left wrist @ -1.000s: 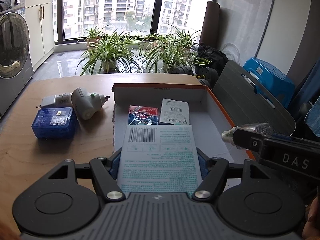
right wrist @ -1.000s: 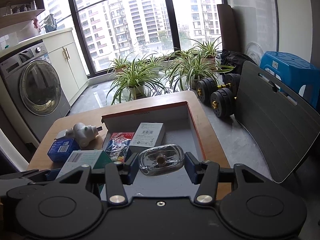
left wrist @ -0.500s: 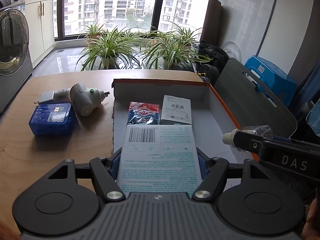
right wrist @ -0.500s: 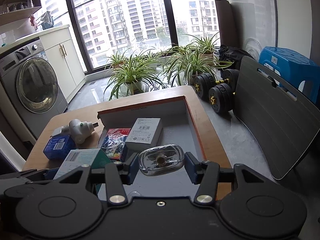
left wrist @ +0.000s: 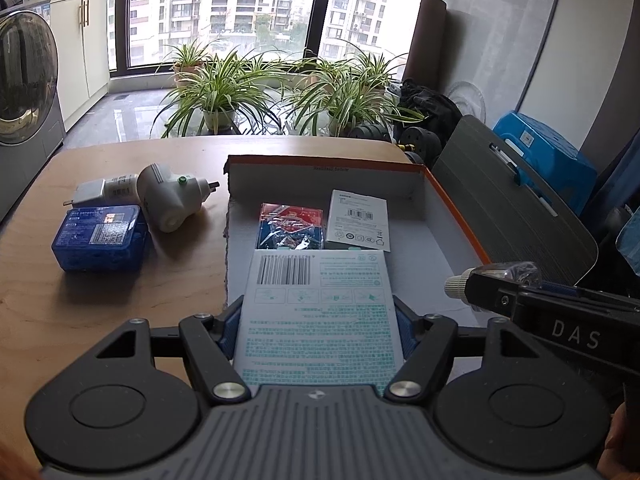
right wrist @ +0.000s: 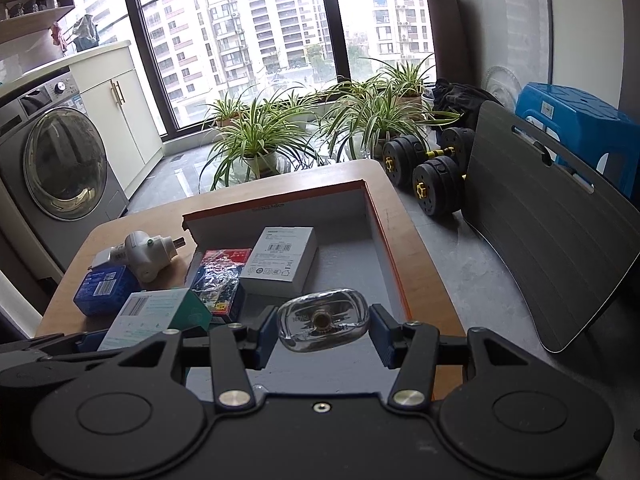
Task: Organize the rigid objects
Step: 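Lower the teal box into the tray and open the left tool while the right tool releases the bottle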
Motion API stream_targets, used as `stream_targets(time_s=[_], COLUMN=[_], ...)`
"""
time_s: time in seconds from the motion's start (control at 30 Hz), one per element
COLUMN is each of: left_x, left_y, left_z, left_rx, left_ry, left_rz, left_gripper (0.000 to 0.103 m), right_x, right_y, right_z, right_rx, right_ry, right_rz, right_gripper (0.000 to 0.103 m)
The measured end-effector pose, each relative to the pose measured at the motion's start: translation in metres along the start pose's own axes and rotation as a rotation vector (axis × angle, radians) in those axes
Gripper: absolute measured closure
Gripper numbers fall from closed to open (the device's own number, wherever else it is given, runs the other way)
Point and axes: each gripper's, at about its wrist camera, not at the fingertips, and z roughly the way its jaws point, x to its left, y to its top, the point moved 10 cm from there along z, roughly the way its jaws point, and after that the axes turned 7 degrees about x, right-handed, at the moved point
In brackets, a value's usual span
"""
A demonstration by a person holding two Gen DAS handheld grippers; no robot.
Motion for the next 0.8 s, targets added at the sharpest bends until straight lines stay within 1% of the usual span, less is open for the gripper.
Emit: stream_targets(time_s=[0.07, 0.1, 0.17, 0.23, 0.33, 0.37, 0.47, 0.53, 0.6, 0.67, 0.73, 0.8], left_x=[0.000, -0.001, -0.003, -0.005, -0.005, -0.004, 0.000, 0.004, 0.009, 0.015, 0.021, 0.029], left_y=[0.000, 0.000, 0.000, 0.000, 0.001, 0.002, 0.005, 0.006, 0.007, 0.008, 0.010, 0.011], left_z=[0.002, 0.004, 0.006, 0.007, 0.007, 0.006, 0.002, -0.001, -0.006, -0.011, -0.017, -0.025], left_rx=[0.005, 0.009, 0.015, 0.019, 0.015, 0.012, 0.002, -0.002, -0.010, -0.017, -0.025, -0.038], left_ry=[-0.003, -0.006, -0.010, -0.014, -0.019, -0.022, -0.014, -0.007, 0.007, 0.024, 0.041, 0.061], left_rz=[-0.001, 0.000, 0.007, 0.012, 0.011, 0.006, -0.003, -0.013, -0.021, -0.030, -0.034, -0.041], left_gripper=[0.031, 0.031, 0.031, 0.031, 0.028, 0.025, 0.024, 0.023, 0.019, 0.015, 0.011, 0.008], right_x=[-0.002, -0.003, -0.003, -0.003, -0.004, -0.004, -0.003, 0.000, 0.004, 0.010, 0.015, 0.021], right_y=[0.003, 0.005, 0.010, 0.014, 0.016, 0.016, 0.016, 0.016, 0.016, 0.015, 0.014, 0.013], right_z=[0.002, 0.001, -0.003, -0.007, -0.011, -0.012, -0.015, -0.018, -0.021, -0.023, -0.025, -0.027], right_rx=[-0.006, -0.021, -0.048, -0.067, -0.078, -0.081, -0.086, -0.092, -0.099, -0.102, -0.107, -0.106], right_ry=[-0.008, -0.013, -0.009, -0.012, -0.022, -0.023, -0.023, -0.024, -0.022, -0.022, -0.026, -0.022], right_rz=[0.010, 0.014, 0.019, 0.017, 0.016, 0.018, 0.023, 0.015, 0.007, -0.001, -0.009, -0.015], right_gripper=[0.041, 0.041, 0.036, 0.035, 0.034, 0.034, 0.034, 0.028, 0.025, 0.024, 0.019, 0.018])
